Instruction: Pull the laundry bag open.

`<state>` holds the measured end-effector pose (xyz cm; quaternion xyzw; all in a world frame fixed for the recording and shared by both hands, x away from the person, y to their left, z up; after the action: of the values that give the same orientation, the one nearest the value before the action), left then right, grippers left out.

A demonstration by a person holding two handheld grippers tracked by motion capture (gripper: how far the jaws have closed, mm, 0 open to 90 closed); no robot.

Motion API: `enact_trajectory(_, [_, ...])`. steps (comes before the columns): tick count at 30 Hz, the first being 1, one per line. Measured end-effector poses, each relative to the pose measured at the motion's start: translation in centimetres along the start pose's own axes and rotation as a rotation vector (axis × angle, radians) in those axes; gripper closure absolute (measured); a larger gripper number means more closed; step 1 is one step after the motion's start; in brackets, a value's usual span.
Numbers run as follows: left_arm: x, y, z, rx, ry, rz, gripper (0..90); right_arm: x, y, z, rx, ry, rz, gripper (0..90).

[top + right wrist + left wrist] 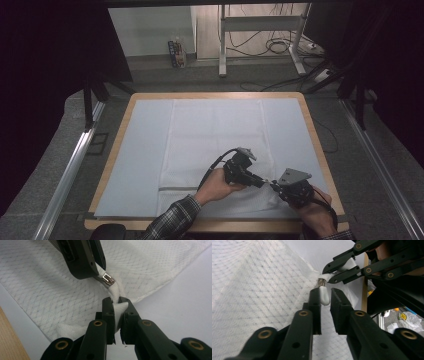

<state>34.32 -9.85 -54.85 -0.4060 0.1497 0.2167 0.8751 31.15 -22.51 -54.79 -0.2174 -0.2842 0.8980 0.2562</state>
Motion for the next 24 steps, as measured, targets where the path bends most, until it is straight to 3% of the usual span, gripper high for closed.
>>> enact_trajectory(6, [0.00,0.09,-0.12,0.004,-0.007,0.003,83.3,-0.01,0.02,-0.02,0.002,0.000,0.000,82.1])
enact_trajectory(12, [-0.11,0.17,-0.10,0.010,-0.025,-0.030,85.0,0.00,0.12,-0.14,0.009,-0.016,-0.013,79.2])
enact_trajectory(19, [-0.01,0.34,0.11,0.024,-0.041,-0.081,87.4,-0.29,-0.20,0.00,-0.024,-0.019,-0.026,65.6])
enact_trajectory(24, [-0.06,0.17,0.23,0.007,-0.028,-0.061,87.4,-0.52,-0.81,-0.39,-0.032,-0.041,0.022,57.0])
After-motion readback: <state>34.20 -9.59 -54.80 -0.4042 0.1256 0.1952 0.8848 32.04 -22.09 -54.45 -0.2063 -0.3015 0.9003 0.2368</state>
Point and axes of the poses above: each handheld gripper's, and its own axes: z roughly backward along the jaws, y roughly out of its underside, x roughly to its left, the point moved 7 cm from there along -z, roughly forward along the jaws, and after that the axes turned 1 degree about y, right-handed, at the moved point
